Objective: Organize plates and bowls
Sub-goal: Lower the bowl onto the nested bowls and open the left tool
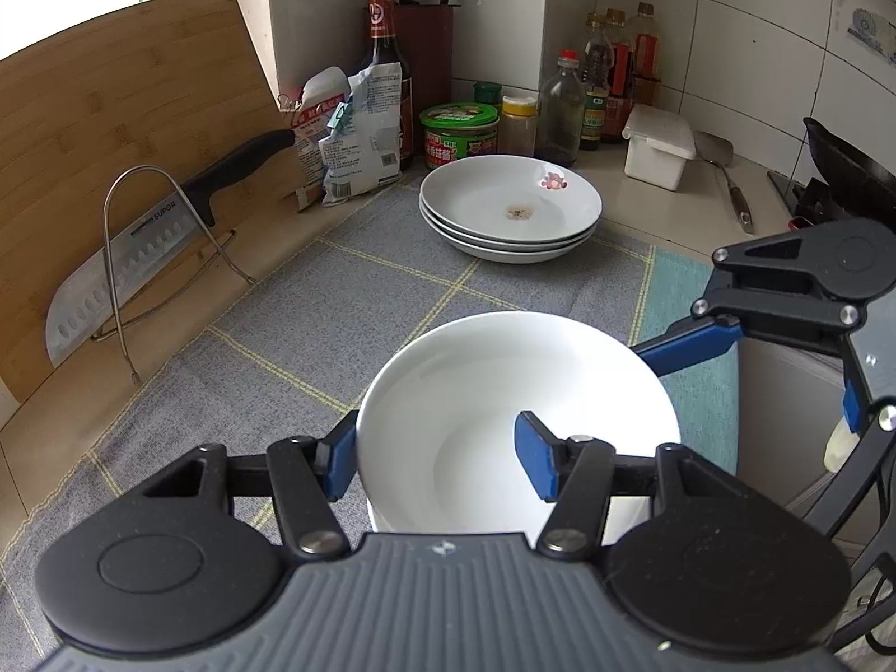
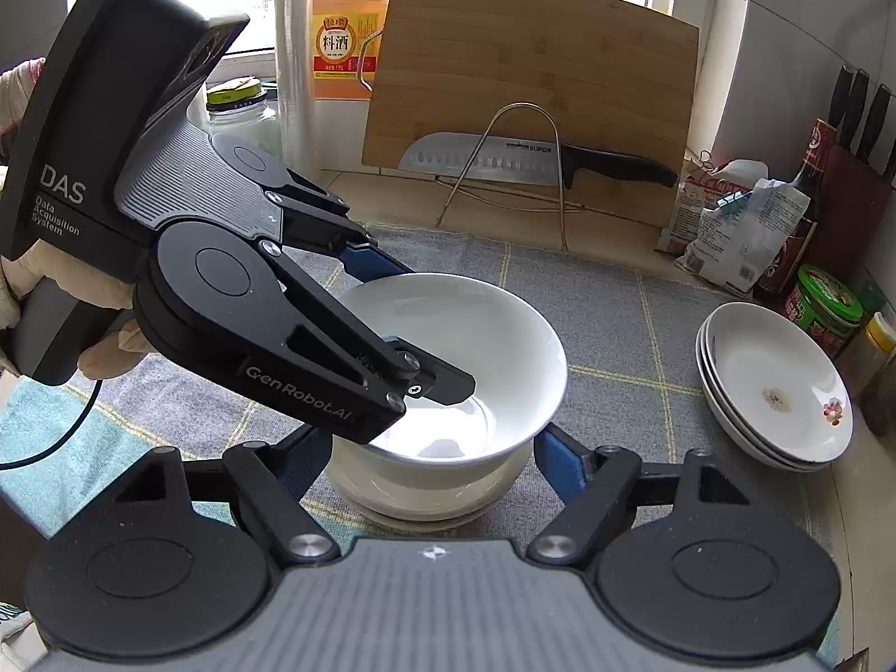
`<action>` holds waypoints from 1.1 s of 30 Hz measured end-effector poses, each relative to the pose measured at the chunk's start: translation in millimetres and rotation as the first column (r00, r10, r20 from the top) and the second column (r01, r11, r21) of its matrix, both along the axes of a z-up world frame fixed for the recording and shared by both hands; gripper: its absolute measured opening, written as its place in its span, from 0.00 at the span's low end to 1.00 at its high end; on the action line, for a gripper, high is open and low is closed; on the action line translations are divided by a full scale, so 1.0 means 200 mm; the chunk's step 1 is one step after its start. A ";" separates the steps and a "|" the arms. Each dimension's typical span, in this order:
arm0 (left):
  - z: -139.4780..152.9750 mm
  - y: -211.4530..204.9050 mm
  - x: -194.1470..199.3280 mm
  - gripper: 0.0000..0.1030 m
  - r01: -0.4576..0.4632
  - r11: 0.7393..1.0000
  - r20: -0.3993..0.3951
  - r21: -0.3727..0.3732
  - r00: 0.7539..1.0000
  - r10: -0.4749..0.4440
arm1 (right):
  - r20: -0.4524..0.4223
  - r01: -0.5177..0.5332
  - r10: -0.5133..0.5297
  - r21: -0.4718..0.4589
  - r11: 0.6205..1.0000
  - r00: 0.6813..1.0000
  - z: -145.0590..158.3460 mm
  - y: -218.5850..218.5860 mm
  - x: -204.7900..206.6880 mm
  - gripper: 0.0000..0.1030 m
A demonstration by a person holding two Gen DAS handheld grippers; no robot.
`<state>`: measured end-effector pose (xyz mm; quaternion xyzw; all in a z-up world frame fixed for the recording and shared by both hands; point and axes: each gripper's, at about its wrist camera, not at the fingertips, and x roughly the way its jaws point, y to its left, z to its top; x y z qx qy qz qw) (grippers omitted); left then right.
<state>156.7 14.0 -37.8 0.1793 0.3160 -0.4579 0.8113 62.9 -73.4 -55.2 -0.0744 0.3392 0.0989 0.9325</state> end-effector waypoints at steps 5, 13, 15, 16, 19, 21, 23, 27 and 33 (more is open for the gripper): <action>-0.02 -0.01 -0.01 0.55 0.001 1.000 0.008 -0.001 1.000 -0.001 | -0.012 -0.004 0.004 -0.002 1.000 1.000 -0.02 0.00 0.00 0.80; -0.04 0.00 -0.01 0.55 0.002 1.000 0.017 0.001 1.000 -0.002 | -0.022 -0.011 0.011 0.000 1.000 1.000 -0.03 -0.01 0.02 0.80; -0.04 0.00 -0.02 0.55 0.003 1.000 0.018 0.000 1.000 -0.003 | -0.023 -0.014 0.014 0.001 1.000 1.000 -0.04 -0.01 0.02 0.80; -0.04 0.00 -0.01 0.55 0.003 1.000 0.019 0.002 1.000 -0.003 | -0.025 -0.014 0.014 0.001 1.000 1.000 -0.04 -0.01 0.02 0.80; -0.04 0.00 -0.02 0.55 0.002 1.000 0.022 0.003 1.000 -0.003 | -0.027 -0.014 0.015 0.008 1.000 1.000 -0.04 -0.01 0.02 0.80; -0.04 0.00 -0.02 0.55 0.003 1.000 0.026 0.003 1.000 -0.003 | -0.029 -0.015 0.015 0.009 1.000 0.999 -0.04 -0.01 0.02 0.80; -0.05 0.00 -0.02 0.56 0.005 1.000 0.031 0.003 0.999 -0.005 | -0.030 -0.016 0.016 0.007 1.000 0.999 -0.05 -0.01 0.02 0.80; -0.05 0.00 -0.02 0.63 0.003 1.000 0.038 0.000 0.999 -0.003 | -0.040 -0.019 0.019 0.011 1.000 0.999 -0.06 -0.01 0.03 0.81; -0.03 0.06 -0.04 0.70 -0.020 0.999 0.055 -0.026 0.998 0.021 | 0.002 -0.045 0.045 0.003 0.999 0.999 -0.05 0.00 0.00 1.00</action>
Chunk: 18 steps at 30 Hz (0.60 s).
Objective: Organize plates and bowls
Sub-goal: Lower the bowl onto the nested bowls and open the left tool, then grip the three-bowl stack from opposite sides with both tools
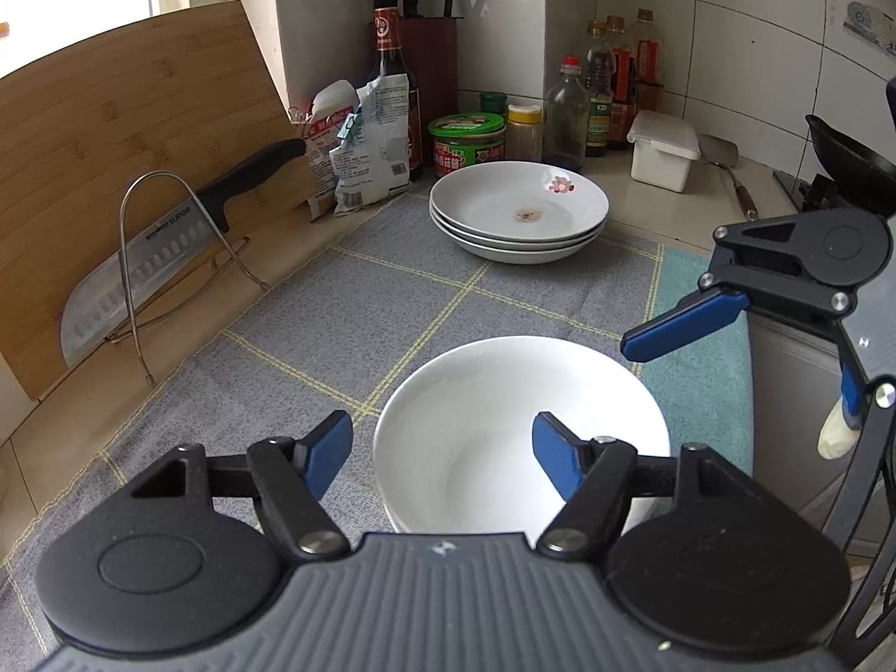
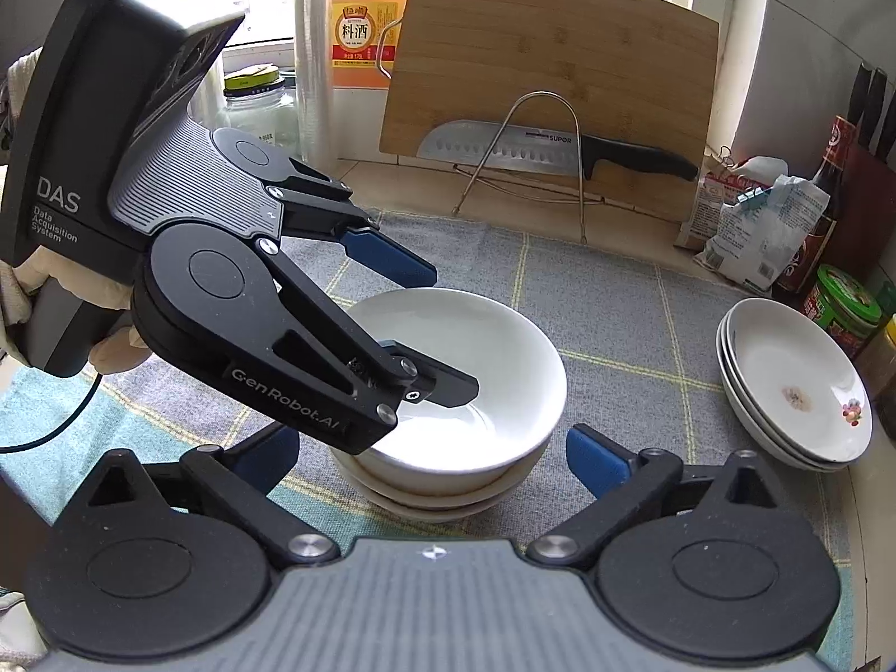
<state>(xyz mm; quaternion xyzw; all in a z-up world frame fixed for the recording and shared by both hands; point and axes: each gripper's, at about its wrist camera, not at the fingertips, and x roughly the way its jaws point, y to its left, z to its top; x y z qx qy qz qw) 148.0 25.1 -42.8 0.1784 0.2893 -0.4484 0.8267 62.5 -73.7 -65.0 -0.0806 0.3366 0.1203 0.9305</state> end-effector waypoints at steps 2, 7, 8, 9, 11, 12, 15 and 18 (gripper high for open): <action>0.02 0.02 -0.02 0.70 -0.005 1.000 0.004 -0.011 1.000 0.005 | 0.000 -0.002 0.002 -0.003 1.000 1.000 0.00 0.00 0.00 1.00; 0.05 0.11 -0.08 0.88 -0.037 0.998 0.000 -0.056 0.999 0.037 | -0.017 -0.011 0.010 -0.014 1.000 1.000 -0.03 -0.01 -0.02 1.00; 0.05 0.12 -0.09 0.89 -0.040 0.997 -0.003 -0.059 0.999 0.040 | -0.023 -0.008 0.008 -0.017 1.000 1.000 -0.04 -0.02 -0.02 1.00; 0.05 0.14 -0.10 0.90 -0.044 0.997 -0.007 -0.061 0.999 0.044 | -0.032 -0.004 0.003 -0.019 1.000 0.999 -0.05 -0.03 -0.02 1.00; 0.04 0.17 -0.13 0.90 -0.053 0.997 -0.026 -0.063 0.998 0.052 | -0.051 0.007 -0.007 -0.013 1.000 0.999 -0.07 -0.05 -0.03 1.00; 0.03 0.19 -0.14 0.91 -0.063 0.996 -0.034 -0.071 0.998 0.060 | -0.061 0.012 -0.013 -0.010 1.000 0.998 -0.09 -0.06 -0.03 1.00; 0.01 0.23 -0.16 0.93 -0.064 0.995 -0.056 -0.079 0.997 0.059 | -0.088 0.015 -0.016 -0.005 1.000 0.996 -0.12 -0.08 -0.03 1.00; 0.02 0.26 -0.19 0.93 -0.070 0.994 -0.032 -0.088 0.997 0.068 | -0.105 0.016 -0.018 -0.019 1.000 0.994 -0.14 -0.08 -0.02 1.00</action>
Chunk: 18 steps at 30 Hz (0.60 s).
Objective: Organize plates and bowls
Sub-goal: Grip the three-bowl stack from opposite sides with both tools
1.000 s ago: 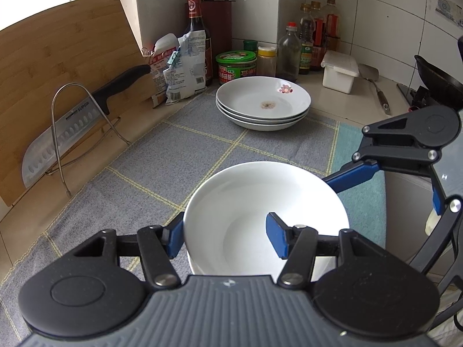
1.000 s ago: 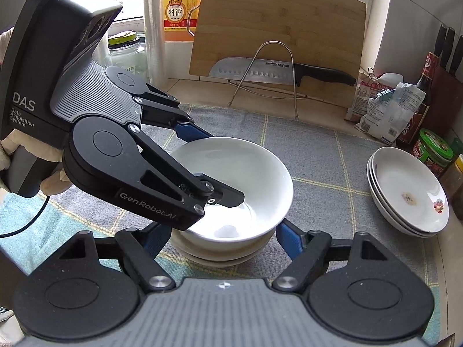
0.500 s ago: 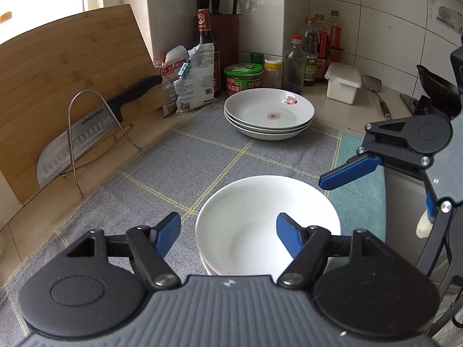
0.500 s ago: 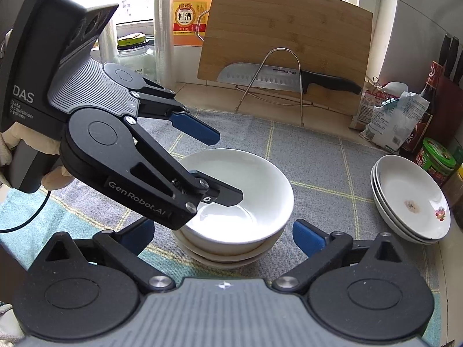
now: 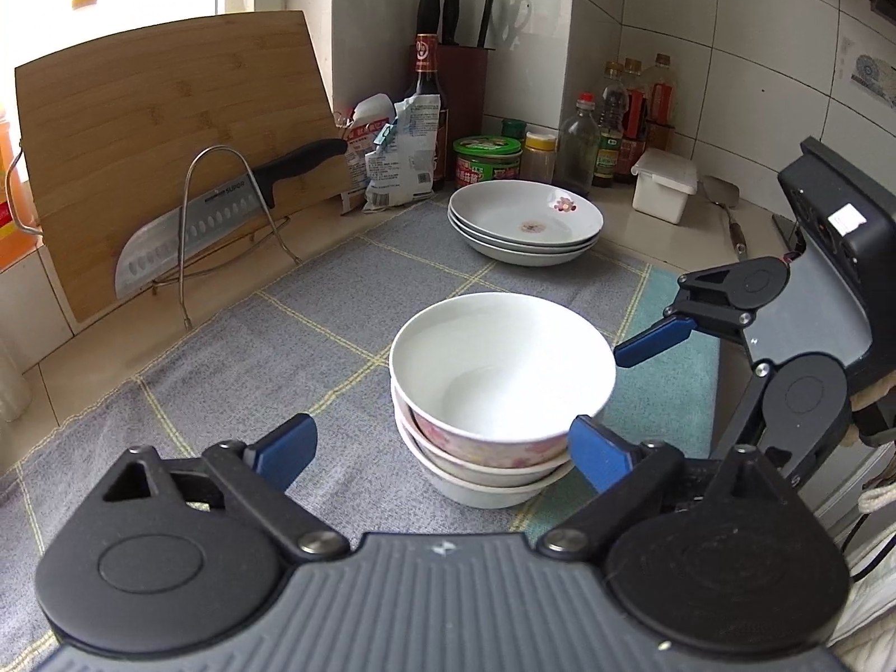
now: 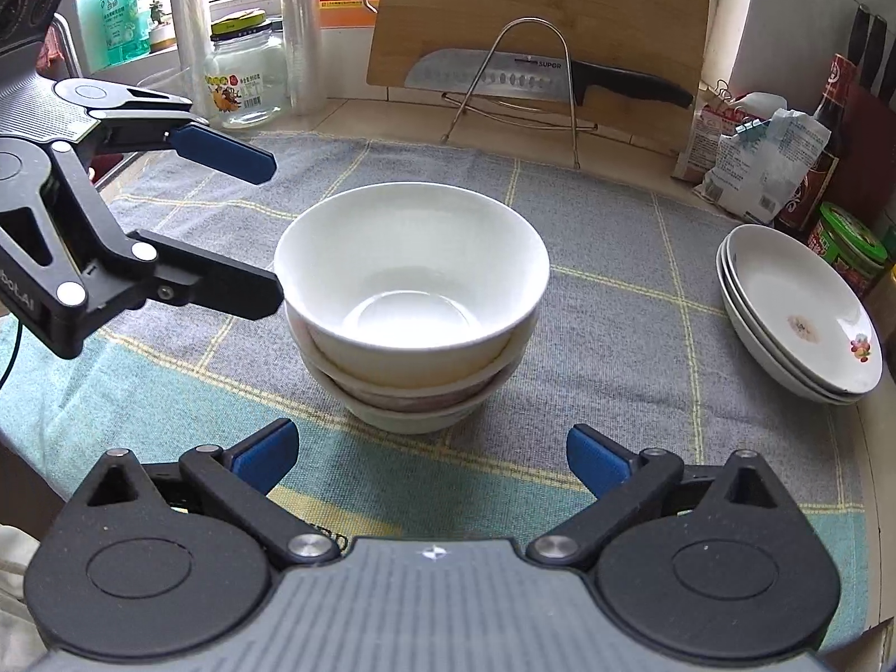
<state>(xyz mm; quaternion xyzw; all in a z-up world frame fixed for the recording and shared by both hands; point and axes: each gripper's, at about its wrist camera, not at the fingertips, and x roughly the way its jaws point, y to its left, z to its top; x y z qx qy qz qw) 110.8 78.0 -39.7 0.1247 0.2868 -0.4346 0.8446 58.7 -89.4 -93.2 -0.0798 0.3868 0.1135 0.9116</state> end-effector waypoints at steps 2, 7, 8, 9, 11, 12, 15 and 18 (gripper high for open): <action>-0.01 0.01 -0.01 0.93 0.006 1.000 -0.011 -0.005 1.000 -0.006 | -0.013 0.001 -0.001 -0.004 1.000 1.000 -0.02 0.00 0.02 1.00; -0.08 0.01 -0.02 0.93 0.025 0.999 -0.026 0.031 0.999 -0.024 | -0.031 0.008 -0.008 -0.025 1.000 0.999 -0.05 0.00 0.06 1.00; -0.10 0.01 -0.03 0.93 0.031 0.999 -0.039 0.034 0.999 -0.029 | -0.037 0.005 -0.006 -0.030 1.000 0.999 -0.05 0.00 0.07 1.00; -0.12 0.00 -0.03 0.93 0.032 0.999 -0.052 0.038 0.998 -0.030 | -0.041 -0.002 0.001 -0.037 0.999 0.999 -0.06 0.00 0.08 1.00; -0.16 -0.02 -0.04 0.93 0.030 0.998 -0.074 0.056 0.997 -0.026 | -0.048 -0.022 0.020 -0.048 0.999 0.999 -0.07 0.00 0.09 1.00; -0.19 -0.03 -0.05 0.93 0.025 0.997 -0.082 0.068 0.996 -0.019 | -0.054 -0.033 0.031 -0.051 0.998 0.998 -0.08 0.00 0.10 1.00; -0.24 -0.07 -0.07 0.93 0.000 0.995 -0.095 0.105 0.995 0.010 | -0.064 -0.086 0.082 -0.058 0.995 0.995 -0.09 -0.02 0.12 1.00; -0.29 -0.11 -0.06 0.93 -0.060 0.990 -0.128 0.127 0.989 0.076 | -0.074 -0.151 0.145 -0.075 0.986 0.987 -0.10 -0.05 0.17 1.00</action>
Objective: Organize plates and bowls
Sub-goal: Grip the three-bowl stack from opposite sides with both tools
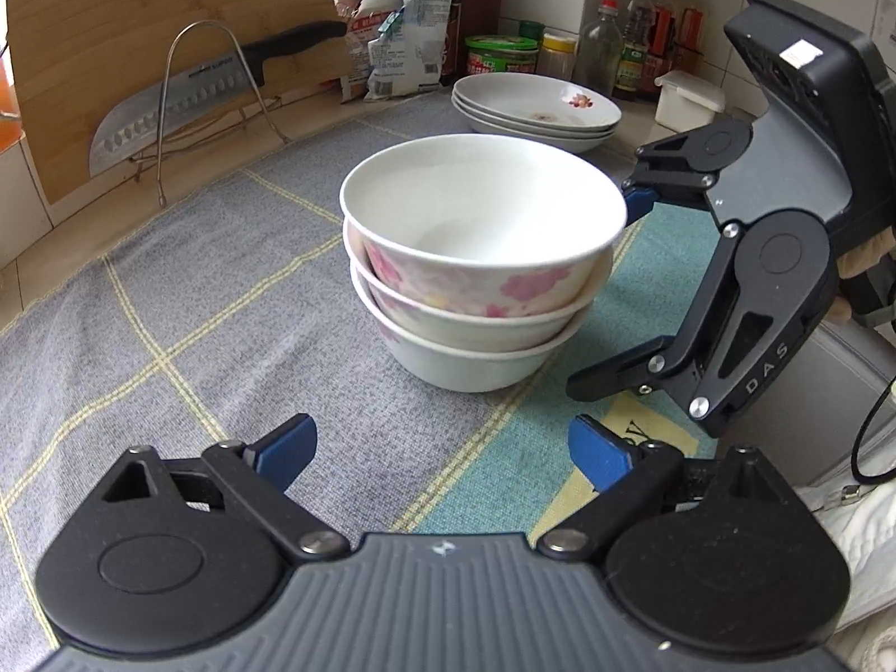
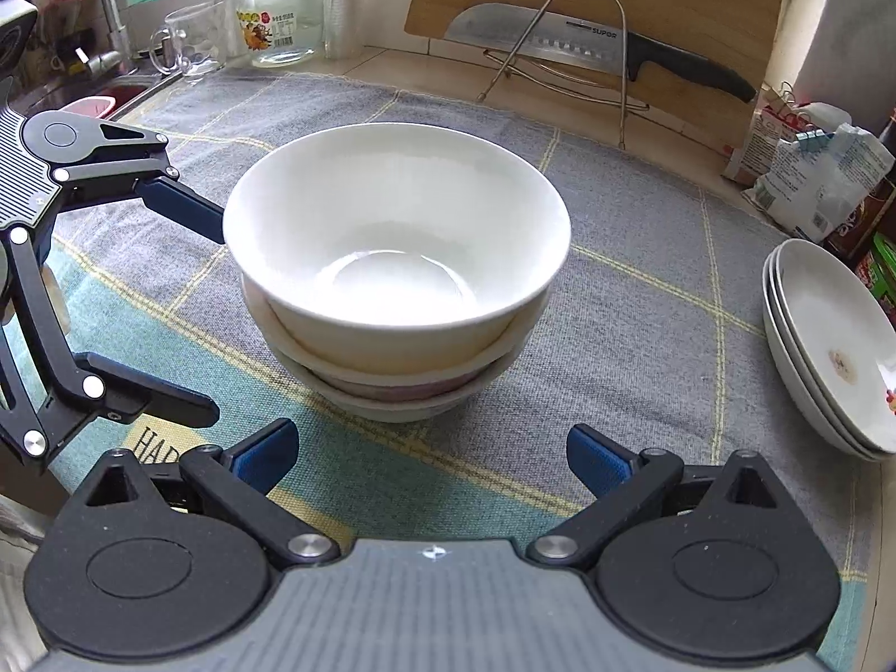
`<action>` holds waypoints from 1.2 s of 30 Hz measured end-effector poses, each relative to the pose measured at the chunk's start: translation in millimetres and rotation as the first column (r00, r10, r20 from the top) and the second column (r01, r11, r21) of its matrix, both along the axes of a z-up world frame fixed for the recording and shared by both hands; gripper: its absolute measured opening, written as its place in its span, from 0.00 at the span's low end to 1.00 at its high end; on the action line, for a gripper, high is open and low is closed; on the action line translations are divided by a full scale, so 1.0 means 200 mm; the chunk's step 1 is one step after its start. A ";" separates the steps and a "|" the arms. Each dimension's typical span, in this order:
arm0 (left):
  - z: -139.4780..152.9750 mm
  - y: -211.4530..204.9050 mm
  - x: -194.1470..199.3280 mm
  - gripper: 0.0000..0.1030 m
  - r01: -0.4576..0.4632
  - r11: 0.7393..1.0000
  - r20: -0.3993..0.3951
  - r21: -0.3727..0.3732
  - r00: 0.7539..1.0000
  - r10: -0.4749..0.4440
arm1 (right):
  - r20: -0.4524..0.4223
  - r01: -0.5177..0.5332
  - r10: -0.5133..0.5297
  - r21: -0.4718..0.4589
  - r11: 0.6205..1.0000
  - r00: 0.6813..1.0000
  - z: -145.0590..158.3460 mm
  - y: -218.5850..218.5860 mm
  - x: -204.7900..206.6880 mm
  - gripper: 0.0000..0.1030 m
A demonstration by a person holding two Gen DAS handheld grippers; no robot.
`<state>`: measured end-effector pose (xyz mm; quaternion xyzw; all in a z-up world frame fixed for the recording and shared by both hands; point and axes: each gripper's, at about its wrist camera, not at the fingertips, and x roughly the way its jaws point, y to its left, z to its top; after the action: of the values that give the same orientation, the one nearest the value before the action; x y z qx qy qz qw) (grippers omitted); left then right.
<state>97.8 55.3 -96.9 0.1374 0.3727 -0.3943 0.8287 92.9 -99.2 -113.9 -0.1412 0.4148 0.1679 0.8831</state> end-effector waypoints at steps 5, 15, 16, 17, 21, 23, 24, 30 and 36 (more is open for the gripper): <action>-0.04 -0.08 0.02 0.93 -0.081 0.996 -0.033 0.023 0.996 0.082 | -0.020 -0.099 0.099 -0.004 0.995 0.995 -0.02 -0.09 0.07 1.00; -0.09 -0.19 -0.02 1.00 -0.190 0.978 0.013 0.087 0.982 0.189 | -0.054 -0.325 0.325 0.011 0.946 0.944 -0.08 -0.21 0.12 1.00; -0.09 -0.20 -0.02 1.00 -0.204 0.976 0.012 0.081 0.979 0.203 | -0.050 -0.337 0.338 0.011 0.941 0.940 -0.08 -0.22 0.12 1.00; -0.09 -0.20 -0.02 1.00 -0.208 0.975 0.016 0.080 0.978 0.208 | -0.043 -0.346 0.346 0.014 0.938 0.937 -0.09 -0.23 0.12 1.00; -0.10 -0.20 -0.02 1.00 -0.214 0.974 0.024 0.073 0.977 0.213 | 0.002 -0.371 0.371 0.031 0.928 0.929 -0.10 -0.27 0.10 1.00; -0.09 -0.20 -0.01 1.00 -0.199 0.977 0.025 0.074 0.980 0.198 | 0.008 -0.370 0.370 0.036 0.928 0.929 -0.10 -0.27 0.08 1.00; -0.10 -0.20 -0.01 1.00 -0.186 0.980 0.028 0.071 0.982 0.184 | 0.008 -0.370 0.370 0.036 0.928 0.929 -0.10 -0.28 0.08 1.00; -0.08 -0.18 0.03 0.92 -0.034 0.998 0.060 0.057 0.998 0.030 | -0.001 -0.362 0.362 0.023 0.932 0.932 -0.09 -0.24 0.11 1.00; -0.04 -0.15 0.06 0.87 0.128 0.991 0.093 0.038 0.987 -0.131 | 0.015 -0.425 0.426 -0.030 0.905 0.905 -0.07 -0.16 0.12 1.00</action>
<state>110.0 25.1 -105.8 0.1934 0.3292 -0.4344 0.8158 116.1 -131.6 -127.6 -0.2416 0.3667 0.3496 0.8276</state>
